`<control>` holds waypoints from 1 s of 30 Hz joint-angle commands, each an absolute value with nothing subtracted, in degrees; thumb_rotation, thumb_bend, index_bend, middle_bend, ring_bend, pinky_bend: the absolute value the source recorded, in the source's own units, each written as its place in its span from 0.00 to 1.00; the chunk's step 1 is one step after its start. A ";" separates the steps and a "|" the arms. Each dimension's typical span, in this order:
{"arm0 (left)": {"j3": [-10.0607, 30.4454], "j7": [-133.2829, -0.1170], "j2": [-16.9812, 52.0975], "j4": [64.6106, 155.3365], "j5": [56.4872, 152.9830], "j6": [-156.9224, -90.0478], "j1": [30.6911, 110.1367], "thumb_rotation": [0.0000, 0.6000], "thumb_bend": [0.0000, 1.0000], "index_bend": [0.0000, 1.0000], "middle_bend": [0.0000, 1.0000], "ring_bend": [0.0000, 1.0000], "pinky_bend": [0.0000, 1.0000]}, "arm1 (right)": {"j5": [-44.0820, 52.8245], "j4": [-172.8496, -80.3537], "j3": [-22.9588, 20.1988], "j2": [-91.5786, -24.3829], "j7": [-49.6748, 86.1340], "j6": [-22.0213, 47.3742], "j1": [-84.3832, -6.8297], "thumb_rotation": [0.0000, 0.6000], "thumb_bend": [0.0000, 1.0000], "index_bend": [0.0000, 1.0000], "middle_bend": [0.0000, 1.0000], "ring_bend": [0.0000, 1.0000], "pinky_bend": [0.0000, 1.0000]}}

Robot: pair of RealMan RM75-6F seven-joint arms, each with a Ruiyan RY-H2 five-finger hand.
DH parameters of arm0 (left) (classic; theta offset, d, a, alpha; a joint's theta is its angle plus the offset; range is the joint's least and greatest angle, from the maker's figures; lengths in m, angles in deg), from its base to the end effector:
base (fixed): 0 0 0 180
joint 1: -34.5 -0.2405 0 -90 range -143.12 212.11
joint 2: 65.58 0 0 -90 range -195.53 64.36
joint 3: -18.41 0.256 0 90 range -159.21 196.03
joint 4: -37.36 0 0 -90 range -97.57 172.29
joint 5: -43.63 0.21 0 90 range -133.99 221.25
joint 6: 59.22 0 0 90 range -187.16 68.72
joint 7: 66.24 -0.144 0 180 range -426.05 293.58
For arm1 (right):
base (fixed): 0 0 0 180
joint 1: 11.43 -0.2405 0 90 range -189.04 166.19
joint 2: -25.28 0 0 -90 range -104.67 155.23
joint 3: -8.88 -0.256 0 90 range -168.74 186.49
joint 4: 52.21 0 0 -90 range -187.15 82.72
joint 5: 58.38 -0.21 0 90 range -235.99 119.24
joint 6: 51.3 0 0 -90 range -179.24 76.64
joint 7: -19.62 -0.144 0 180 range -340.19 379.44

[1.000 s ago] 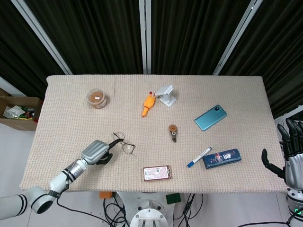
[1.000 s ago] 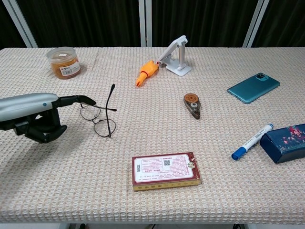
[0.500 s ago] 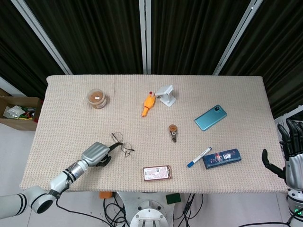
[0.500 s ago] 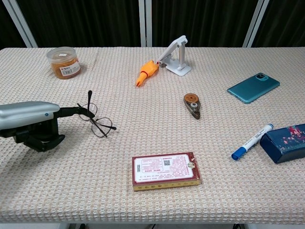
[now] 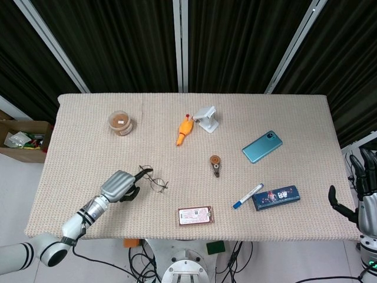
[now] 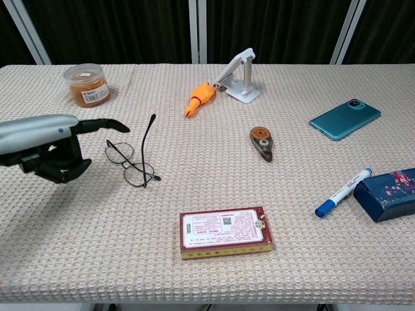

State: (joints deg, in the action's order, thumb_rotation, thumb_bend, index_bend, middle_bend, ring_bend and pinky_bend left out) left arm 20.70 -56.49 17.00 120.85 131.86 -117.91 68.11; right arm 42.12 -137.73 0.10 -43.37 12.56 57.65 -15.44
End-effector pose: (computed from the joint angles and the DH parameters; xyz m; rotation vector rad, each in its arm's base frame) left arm -0.2103 0.2738 -0.0066 -2.0201 -1.1688 -1.0325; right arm -0.2674 -0.1766 0.1968 1.2564 -0.4878 1.4126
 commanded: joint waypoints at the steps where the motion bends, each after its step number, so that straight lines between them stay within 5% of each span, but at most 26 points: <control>1: 19.48 -54.95 14.51 123.62 133.29 -123.61 65.89 1.00 0.58 0.10 0.99 0.90 0.94 | 42.08 -137.77 -0.01 -43.28 12.48 57.80 -15.40 0.76 0.49 0.00 0.00 0.00 0.00; 12: 22.41 -55.05 10.85 127.59 147.07 -141.60 59.97 1.00 0.64 0.15 1.00 0.90 0.94 | 41.97 -137.90 -0.62 -43.16 12.29 58.15 -15.60 0.77 0.50 0.00 0.00 0.00 0.00; 18: 26.76 -58.02 12.56 128.68 150.86 -135.72 61.13 1.00 0.64 0.17 1.00 0.90 0.94 | 42.64 -138.23 -0.58 -43.32 12.63 58.52 -15.67 0.77 0.49 0.00 0.00 0.00 0.00; 30: 26.35 -61.16 21.08 125.17 149.29 -128.69 63.14 1.00 0.64 0.17 1.00 0.90 0.94 | 41.98 -138.06 -0.42 -43.00 12.32 58.76 -15.02 0.77 0.50 0.00 0.00 0.00 0.00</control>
State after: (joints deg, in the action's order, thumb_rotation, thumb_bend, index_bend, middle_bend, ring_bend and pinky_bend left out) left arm 26.31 -60.66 20.03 125.90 150.03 -129.97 62.65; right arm 41.96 -138.04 -0.42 -43.02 12.31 58.75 -15.02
